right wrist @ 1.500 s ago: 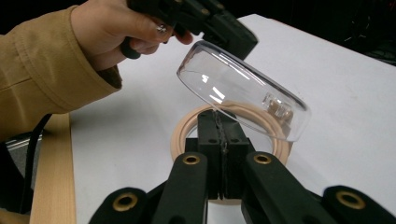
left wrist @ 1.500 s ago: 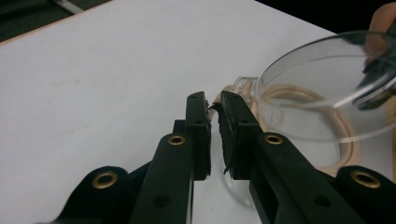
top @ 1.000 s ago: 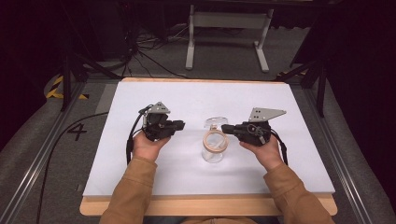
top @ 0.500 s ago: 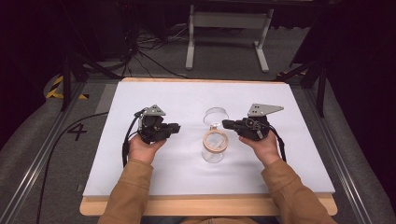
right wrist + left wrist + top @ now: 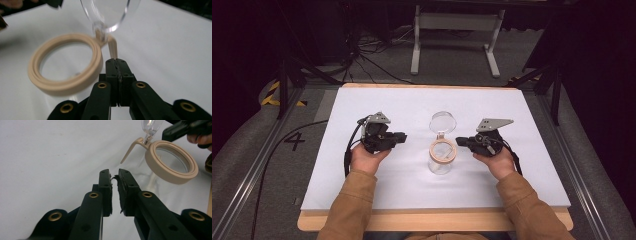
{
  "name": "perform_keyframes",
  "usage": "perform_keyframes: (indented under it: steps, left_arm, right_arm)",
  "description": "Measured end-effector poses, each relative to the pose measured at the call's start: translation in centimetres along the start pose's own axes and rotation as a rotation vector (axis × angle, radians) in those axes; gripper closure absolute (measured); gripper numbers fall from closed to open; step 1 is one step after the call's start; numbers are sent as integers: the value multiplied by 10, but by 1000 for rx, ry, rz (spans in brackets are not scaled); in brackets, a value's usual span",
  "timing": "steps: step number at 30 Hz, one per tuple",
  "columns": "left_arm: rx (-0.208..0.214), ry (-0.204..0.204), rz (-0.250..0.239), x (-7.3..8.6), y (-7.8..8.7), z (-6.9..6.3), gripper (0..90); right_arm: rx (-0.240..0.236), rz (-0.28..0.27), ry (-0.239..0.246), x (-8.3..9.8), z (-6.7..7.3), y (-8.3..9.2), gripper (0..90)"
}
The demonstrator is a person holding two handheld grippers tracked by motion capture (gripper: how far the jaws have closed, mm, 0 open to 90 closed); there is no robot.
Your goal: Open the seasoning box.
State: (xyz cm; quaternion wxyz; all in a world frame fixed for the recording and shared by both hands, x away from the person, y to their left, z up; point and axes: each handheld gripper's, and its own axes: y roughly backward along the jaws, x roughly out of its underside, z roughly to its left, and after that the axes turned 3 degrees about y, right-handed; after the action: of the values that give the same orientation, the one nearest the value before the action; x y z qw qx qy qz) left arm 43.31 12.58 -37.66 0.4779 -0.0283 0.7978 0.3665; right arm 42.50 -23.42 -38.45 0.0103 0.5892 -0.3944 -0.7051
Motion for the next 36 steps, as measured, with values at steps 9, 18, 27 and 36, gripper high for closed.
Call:
perform_keyframes:
  steps: [9, 18, 27, 36]
  left_arm:
    - [21, -9, 1, -6, -7, -1, 811]
    - [28, -16, 10, -10, -13, -1, 810]
    - [28, -11, 13, -10, -14, -1, 810]
    - [-13, -39, 19, -10, -9, 0, 797]
  right_arm:
    - [-19, 200, 16, 22, 8, -24, 895]
    - [-26, 259, 24, 25, 17, -27, 896]
    - [-47, 271, 27, 25, 20, -27, 897]
    - [24, 164, -2, 17, 0, 5, 893]
